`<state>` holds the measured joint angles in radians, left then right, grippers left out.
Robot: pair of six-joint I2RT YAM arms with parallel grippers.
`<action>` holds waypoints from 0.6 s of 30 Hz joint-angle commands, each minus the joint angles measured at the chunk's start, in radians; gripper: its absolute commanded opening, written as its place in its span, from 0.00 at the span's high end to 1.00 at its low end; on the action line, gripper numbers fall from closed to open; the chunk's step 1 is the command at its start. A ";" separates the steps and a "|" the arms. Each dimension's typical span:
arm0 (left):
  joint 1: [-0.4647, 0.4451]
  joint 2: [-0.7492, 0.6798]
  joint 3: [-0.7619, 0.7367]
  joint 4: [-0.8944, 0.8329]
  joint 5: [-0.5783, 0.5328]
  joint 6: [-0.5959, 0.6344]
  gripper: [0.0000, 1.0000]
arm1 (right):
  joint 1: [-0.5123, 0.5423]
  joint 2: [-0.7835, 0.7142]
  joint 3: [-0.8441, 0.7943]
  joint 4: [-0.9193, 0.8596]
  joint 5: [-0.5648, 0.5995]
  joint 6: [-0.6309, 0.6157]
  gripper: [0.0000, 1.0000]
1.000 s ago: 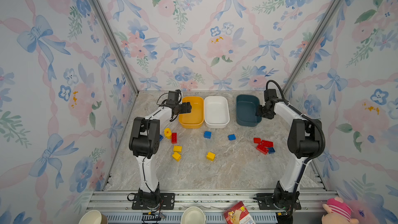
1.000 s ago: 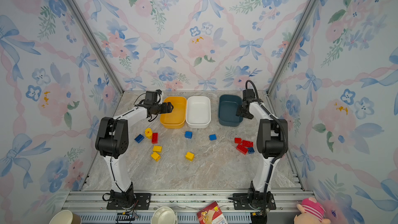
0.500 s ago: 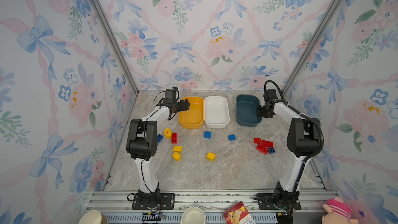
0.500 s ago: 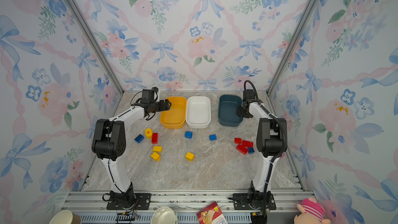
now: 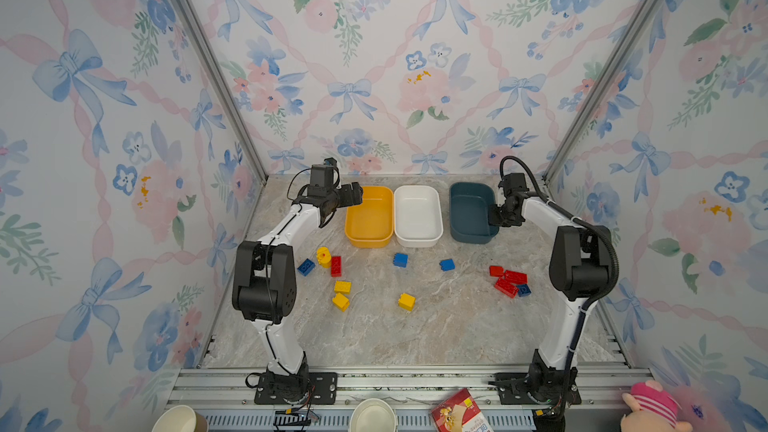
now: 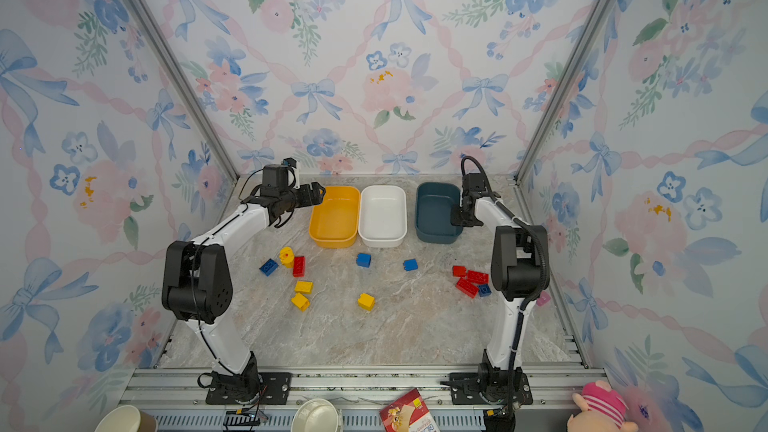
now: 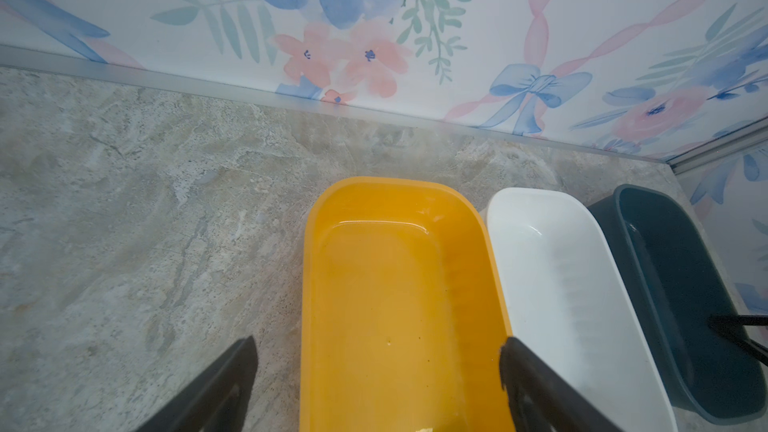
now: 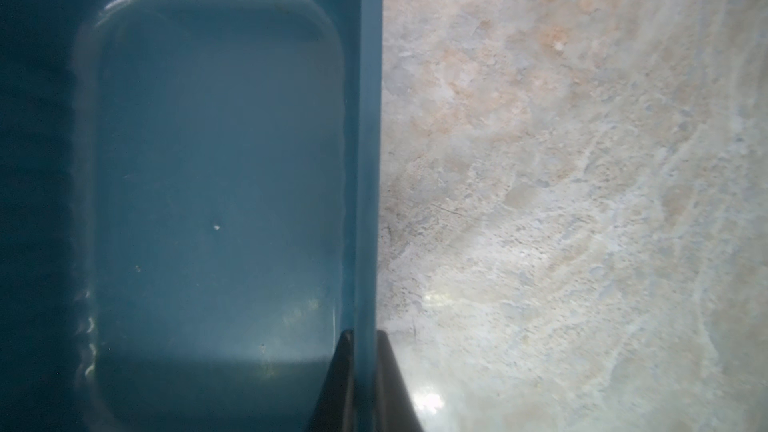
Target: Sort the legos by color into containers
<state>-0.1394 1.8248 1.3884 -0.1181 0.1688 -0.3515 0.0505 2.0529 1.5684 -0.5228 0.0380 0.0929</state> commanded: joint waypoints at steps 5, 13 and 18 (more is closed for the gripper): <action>0.006 -0.063 -0.048 0.003 -0.011 -0.007 0.06 | 0.031 0.030 0.030 -0.033 0.023 -0.062 0.97; 0.006 -0.073 -0.057 0.003 -0.008 -0.006 0.05 | 0.048 0.027 0.018 -0.038 0.030 -0.093 1.00; 0.005 -0.074 -0.058 0.002 -0.009 -0.004 0.04 | 0.053 0.012 -0.002 -0.033 0.030 -0.100 1.00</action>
<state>-0.1394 1.7836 1.3437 -0.1211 0.1650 -0.3523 0.0914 2.0617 1.5780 -0.5224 0.0418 0.0246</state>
